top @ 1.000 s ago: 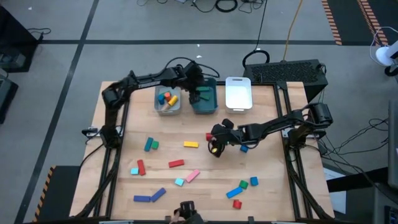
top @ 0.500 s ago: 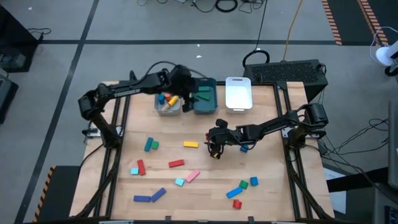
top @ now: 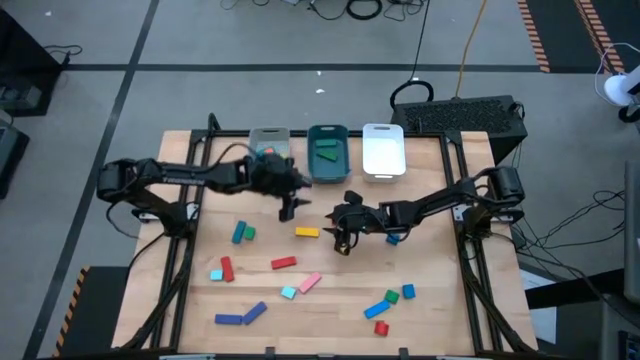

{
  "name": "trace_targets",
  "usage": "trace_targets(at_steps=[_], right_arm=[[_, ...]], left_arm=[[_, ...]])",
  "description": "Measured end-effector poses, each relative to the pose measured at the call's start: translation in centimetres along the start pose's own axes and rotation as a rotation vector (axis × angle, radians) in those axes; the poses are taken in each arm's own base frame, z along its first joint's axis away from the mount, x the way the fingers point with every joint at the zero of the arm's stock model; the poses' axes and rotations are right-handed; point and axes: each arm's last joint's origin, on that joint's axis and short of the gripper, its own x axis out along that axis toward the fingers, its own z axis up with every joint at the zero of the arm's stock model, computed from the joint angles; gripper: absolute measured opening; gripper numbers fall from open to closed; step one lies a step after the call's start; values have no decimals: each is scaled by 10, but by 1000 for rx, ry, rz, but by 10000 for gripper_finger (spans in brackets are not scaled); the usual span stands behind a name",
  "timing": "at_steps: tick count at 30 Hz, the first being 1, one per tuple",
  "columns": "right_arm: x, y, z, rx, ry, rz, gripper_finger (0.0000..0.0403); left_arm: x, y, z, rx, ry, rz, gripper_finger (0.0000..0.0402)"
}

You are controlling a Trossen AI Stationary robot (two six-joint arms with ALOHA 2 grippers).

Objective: Sort blocks by size
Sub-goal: Put the yellow rectangle block into the blue bin

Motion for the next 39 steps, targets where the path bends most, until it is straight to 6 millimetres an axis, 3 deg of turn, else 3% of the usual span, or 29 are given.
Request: trace_targets(at_steps=[10,17,26,32,39], right_arm=[[21,15,-20,-42,-7,31,177],[21,16,-19,-51,-33,38,208],[42,9,-23,-56,-6,36,250],[62,11,-28,-68,20,26,251],[69,11,-35,-61,50,15,247]], left_arm=[[11,-43,-32,33,-7,-110,224],[13,-64,-51,80,-53,-100,224],[12,-70,-74,42,-91,-62,224],[11,-71,-82,-6,-70,-58,224],[11,-74,-83,-10,-61,-48,224]])
